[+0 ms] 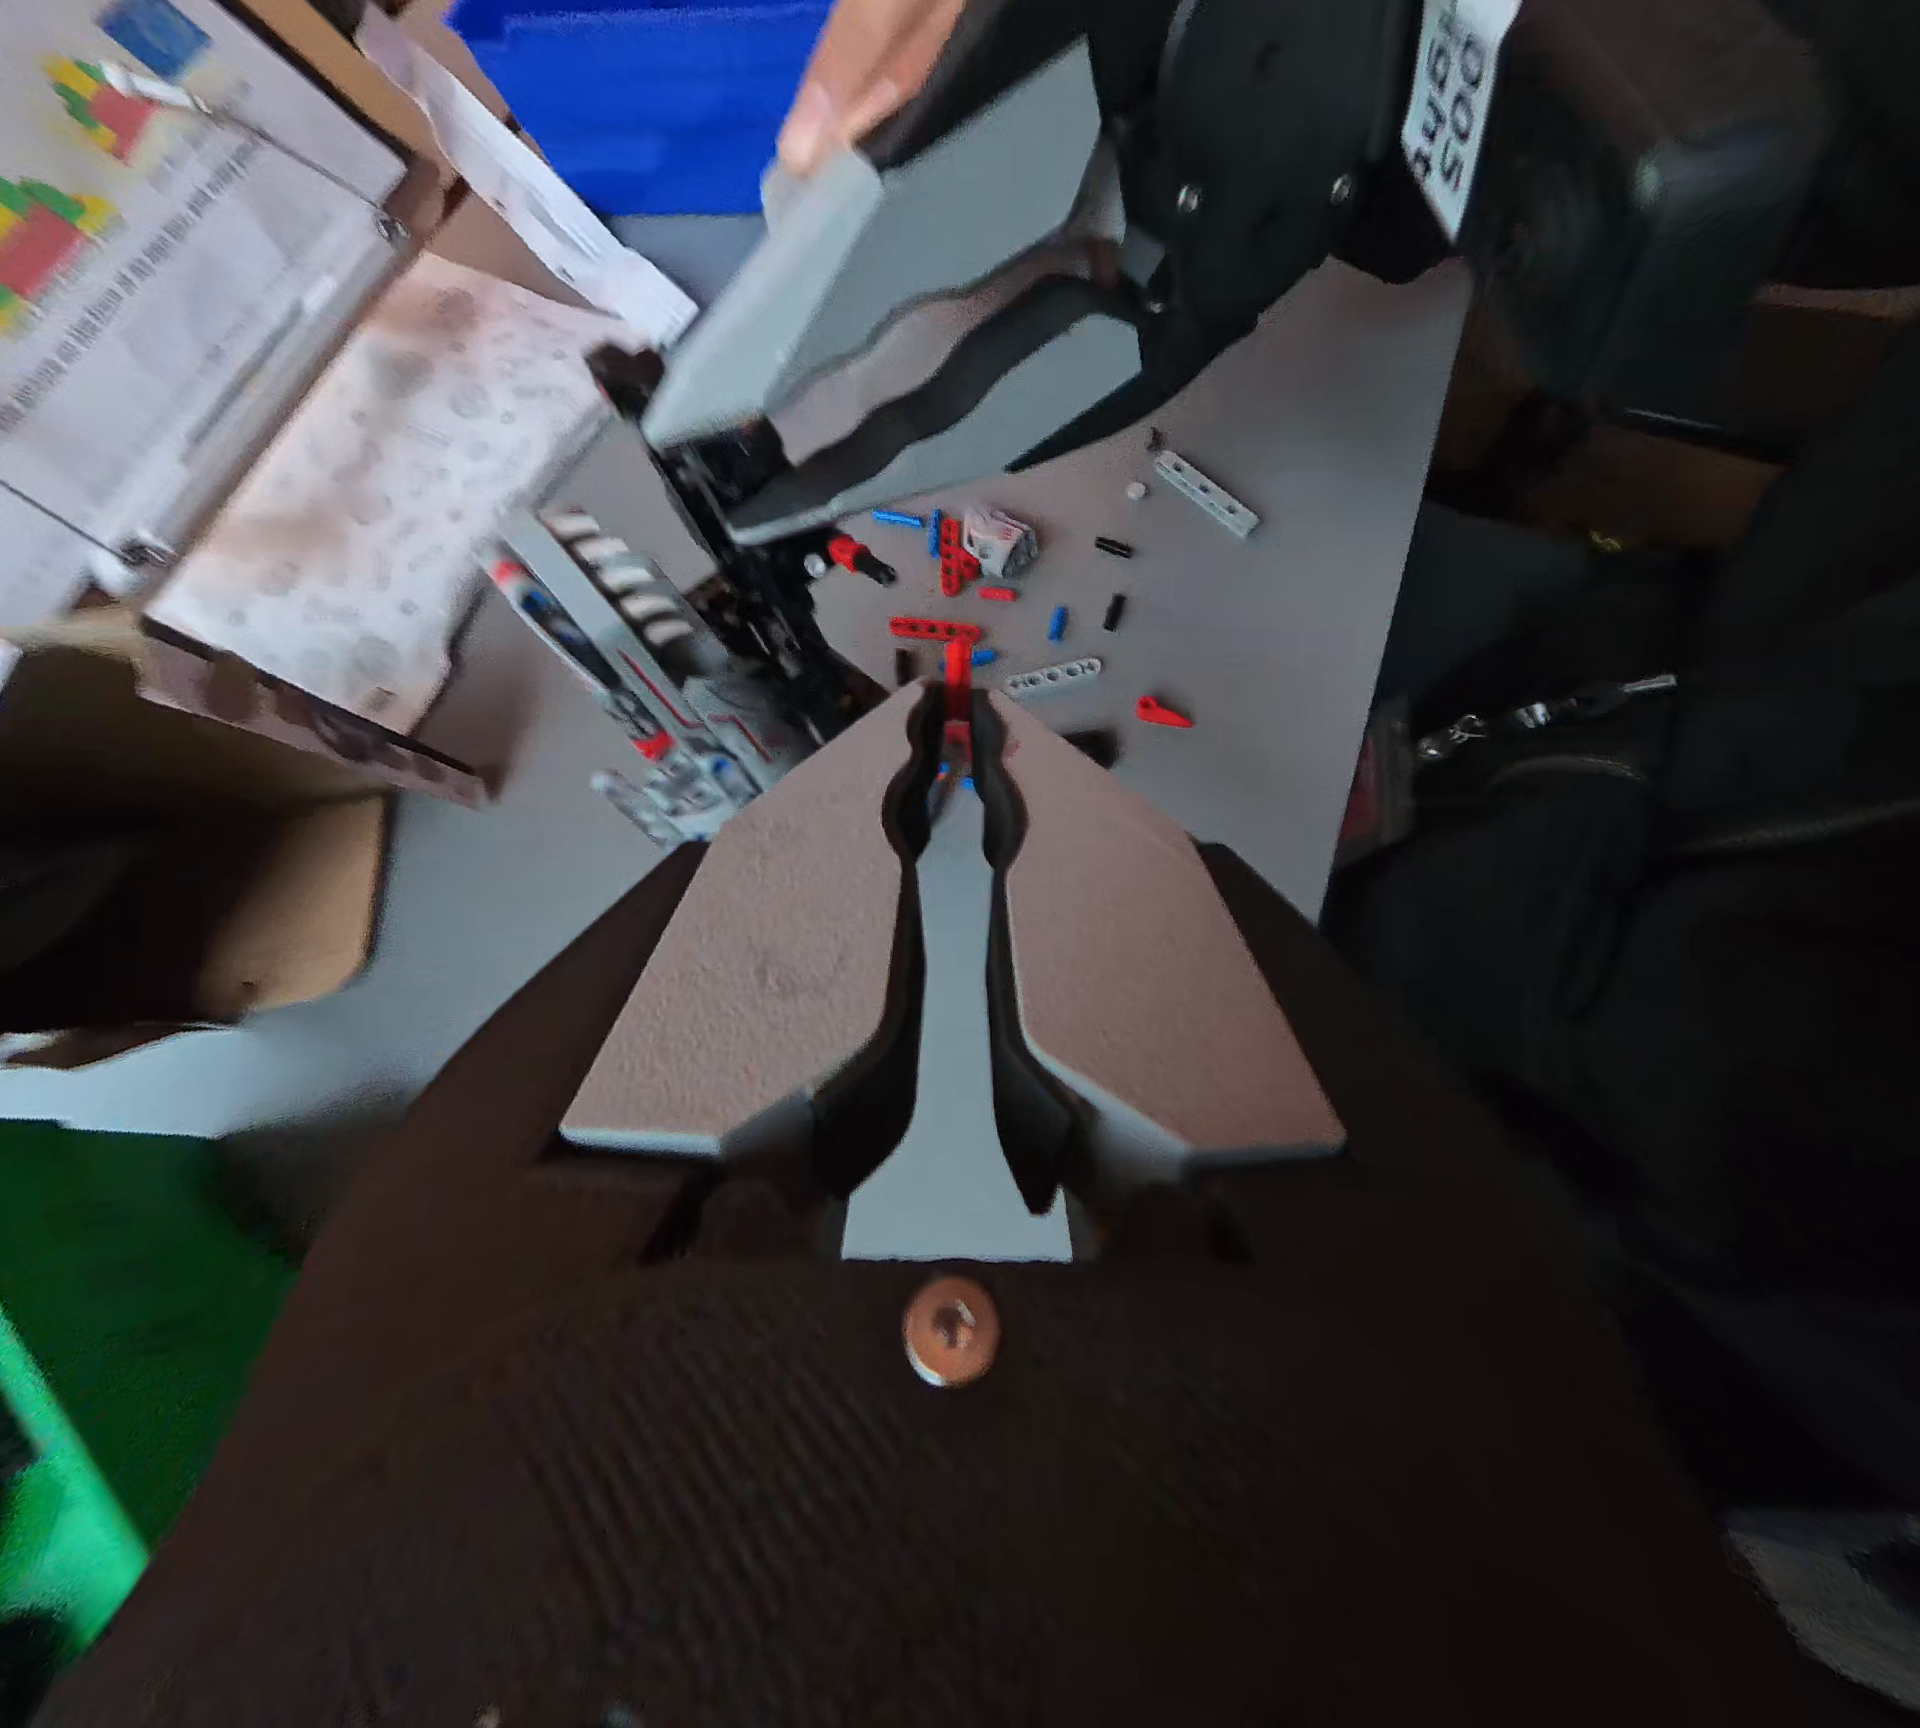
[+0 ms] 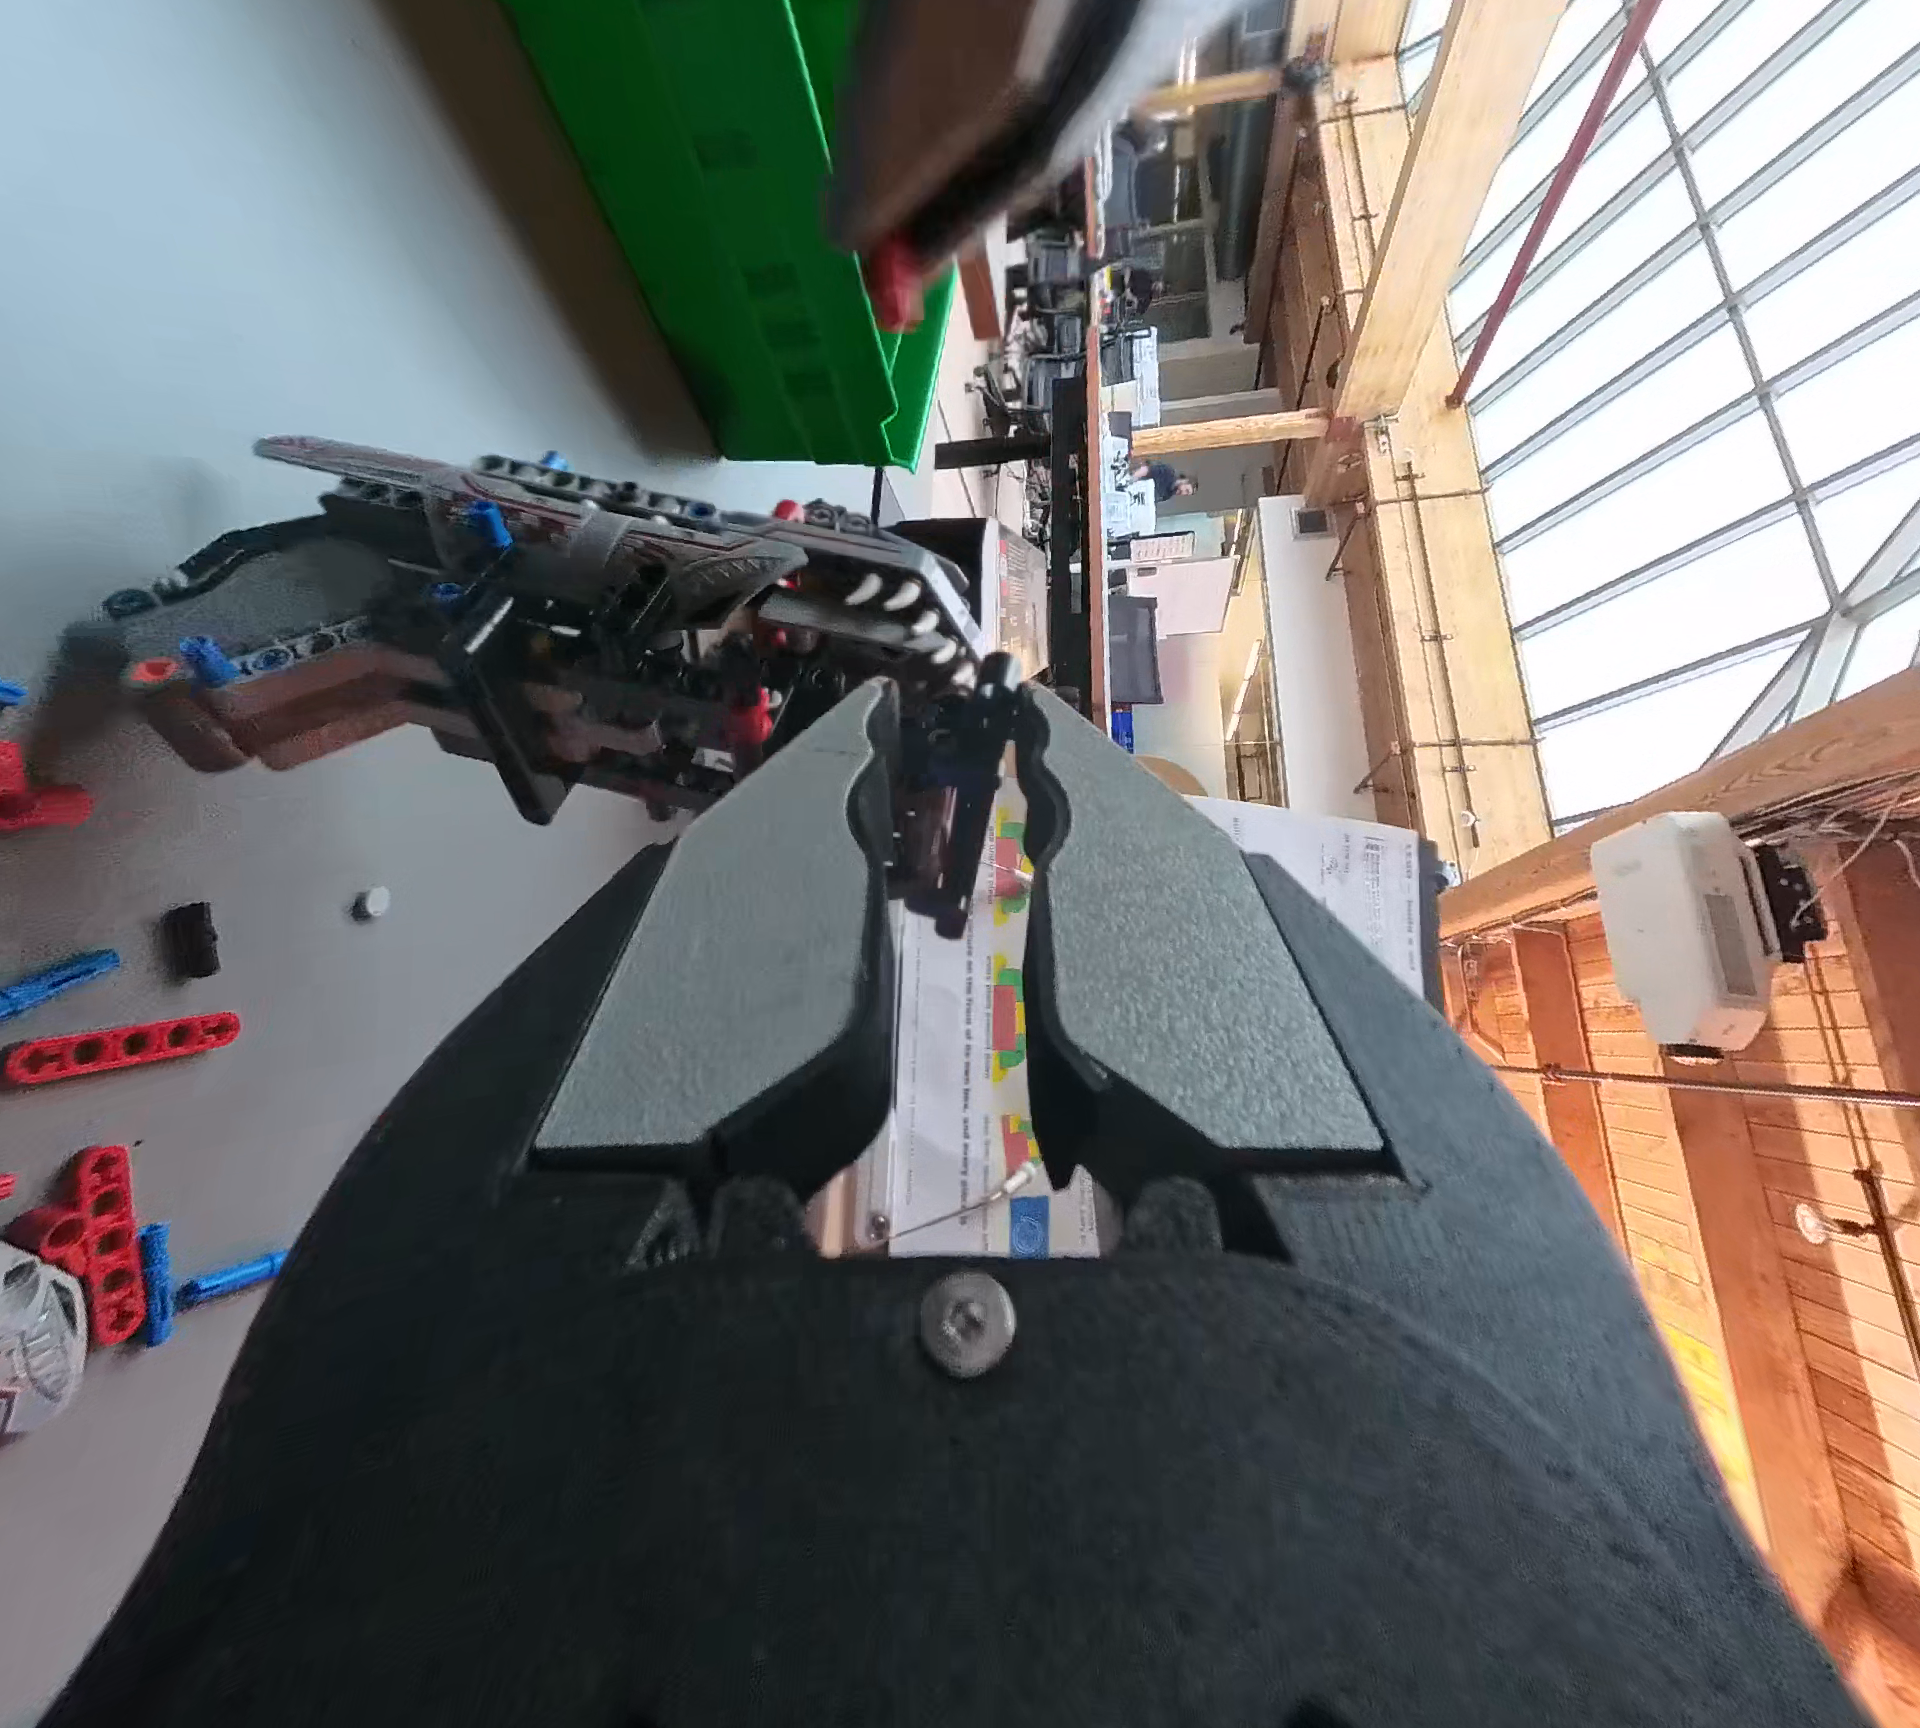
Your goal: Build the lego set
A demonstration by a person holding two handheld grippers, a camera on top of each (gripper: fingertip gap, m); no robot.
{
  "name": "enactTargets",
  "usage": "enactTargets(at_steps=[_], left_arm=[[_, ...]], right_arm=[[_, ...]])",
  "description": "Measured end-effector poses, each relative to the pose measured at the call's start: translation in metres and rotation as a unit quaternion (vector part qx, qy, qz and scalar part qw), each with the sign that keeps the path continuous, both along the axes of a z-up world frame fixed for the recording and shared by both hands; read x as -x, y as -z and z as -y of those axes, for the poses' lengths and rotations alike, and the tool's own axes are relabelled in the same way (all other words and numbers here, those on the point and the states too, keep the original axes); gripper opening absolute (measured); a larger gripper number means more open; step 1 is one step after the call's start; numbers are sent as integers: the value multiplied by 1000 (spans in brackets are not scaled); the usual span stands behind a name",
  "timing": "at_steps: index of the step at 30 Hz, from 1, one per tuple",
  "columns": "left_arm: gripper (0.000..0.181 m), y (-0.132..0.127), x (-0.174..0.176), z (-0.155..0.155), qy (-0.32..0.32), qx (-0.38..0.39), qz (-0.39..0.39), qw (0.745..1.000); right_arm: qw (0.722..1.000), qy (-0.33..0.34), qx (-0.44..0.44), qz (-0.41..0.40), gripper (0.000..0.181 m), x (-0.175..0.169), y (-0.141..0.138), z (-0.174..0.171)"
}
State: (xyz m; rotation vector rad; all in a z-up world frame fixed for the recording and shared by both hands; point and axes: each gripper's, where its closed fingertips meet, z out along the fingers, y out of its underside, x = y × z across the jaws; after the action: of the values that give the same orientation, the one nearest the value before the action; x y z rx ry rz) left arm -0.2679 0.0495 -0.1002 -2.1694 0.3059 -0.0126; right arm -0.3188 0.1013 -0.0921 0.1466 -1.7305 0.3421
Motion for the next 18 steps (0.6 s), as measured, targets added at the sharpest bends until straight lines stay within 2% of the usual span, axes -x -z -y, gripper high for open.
enactTargets(at_steps=[2, 6, 9, 10, 11, 13, 15, 18], left_arm=[[2, 31, -8, 3, 3, 24, 32, 999], [2, 89, -7, 11, -15, 74, 46, 996], [2, 123, -7, 9, -34, 100, 100, 989], [2, 133, -6, 10, -39, 112, 106, 987], [2, 141, -6, 12, -39, 124, 109, 986], [2, 154, -1, 16, -55, 146, 106, 982], [2, 162, 3, 21, -64, 167, 98, 979], [2, 161, 6, 23, -71, 156, 98, 980]], right_arm=[[1000, -12, 12, 6, 21, 0, 1, 6], [998, -36, 35, 36, 21, -4, 2, 13], [991, -66, 91, 77, 16, -5, 2, 18], [987, -66, 111, 93, 8, -2, 3, 15], [984, -60, 130, 110, 0, 2, 5, 10], [972, -45, 184, 140, 0, 10, 9, -4], [952, -25, 249, 174, 15, 12, 12, -23], [921, 11, 334, 199, 17, 10, 16, -61]])
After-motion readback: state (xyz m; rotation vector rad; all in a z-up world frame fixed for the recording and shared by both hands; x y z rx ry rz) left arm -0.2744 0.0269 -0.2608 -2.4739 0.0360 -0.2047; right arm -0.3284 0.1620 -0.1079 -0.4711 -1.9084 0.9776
